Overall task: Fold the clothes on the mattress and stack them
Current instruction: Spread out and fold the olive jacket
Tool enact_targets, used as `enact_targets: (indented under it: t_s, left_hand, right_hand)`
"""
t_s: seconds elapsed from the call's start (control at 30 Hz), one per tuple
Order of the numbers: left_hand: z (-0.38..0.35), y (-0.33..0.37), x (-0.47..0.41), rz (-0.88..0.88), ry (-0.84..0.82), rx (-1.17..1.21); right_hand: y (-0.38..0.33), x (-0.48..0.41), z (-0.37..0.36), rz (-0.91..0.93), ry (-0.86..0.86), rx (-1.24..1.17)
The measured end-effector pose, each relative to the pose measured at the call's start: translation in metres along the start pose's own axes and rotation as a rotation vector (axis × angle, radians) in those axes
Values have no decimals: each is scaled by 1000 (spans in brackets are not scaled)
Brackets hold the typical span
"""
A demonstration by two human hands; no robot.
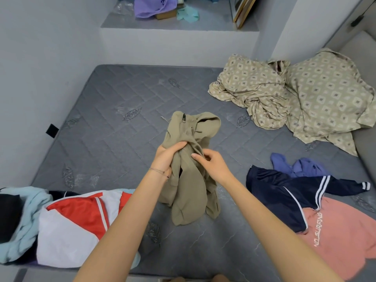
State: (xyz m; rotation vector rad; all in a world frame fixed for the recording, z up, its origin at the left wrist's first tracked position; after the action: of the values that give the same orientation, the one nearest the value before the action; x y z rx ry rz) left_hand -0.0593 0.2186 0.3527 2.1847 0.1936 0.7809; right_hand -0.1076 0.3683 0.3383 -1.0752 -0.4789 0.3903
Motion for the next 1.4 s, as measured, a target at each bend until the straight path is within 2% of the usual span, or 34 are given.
enact_targets:
  t_s: [0.07, 0.23, 0.37, 0.47, 0.6, 0.8, 0.93, 1.07, 1.2, 1.3, 1.4]
  left_hand:
    - [6, 4, 1, 31, -11, 22]
    - [31, 13, 0, -29, 113, 27]
    - [32, 16, 0, -58, 94, -15]
    - [30, 18, 2, -81, 24, -9]
    - [32, 24, 7, -91, -71, -34]
    - [32, 27, 20, -55, -225, -106]
    - [30, 28, 25, -47, -316, -180]
    - [29, 30, 27, -55, -348, -276]
    - [32, 32, 26, -94, -295, -364]
    - [38, 32, 23, -132, -207, -342]
    - [45, 35, 20, -138, -86, -331]
  right_hand:
    - [6, 5, 4, -43, 26, -72]
    - [28, 8, 33, -159, 105, -163]
    - [35, 8, 41, -211, 0, -281]
    - [37, 10, 40, -246, -36, -287]
    - [33, 8, 35, -281, 35, -251]
    - [22, 9, 1, -332, -142, -116]
    - [24, 8, -21, -492, -223, -298]
    - [25, 8, -30, -454, -263, -506]
    - [26, 8, -29, -385, -252, -667]
    - [21, 11, -29, -360, -237, -693]
    - [15, 12, -24, -309, -117, -724]
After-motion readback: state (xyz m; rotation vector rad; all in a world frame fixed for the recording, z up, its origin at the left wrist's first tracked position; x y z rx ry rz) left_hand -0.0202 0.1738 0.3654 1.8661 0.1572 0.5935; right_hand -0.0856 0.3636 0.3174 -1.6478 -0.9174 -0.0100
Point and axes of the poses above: each hand's wrist, its own x-axis away from the middle knuckle, its own z-axis out of the back of the hand, y = z × x, the point moved 3 cm from there along -x, towards the middle knuckle, and after that the axes turned 8 degrees about x, right-handed, at the moved point
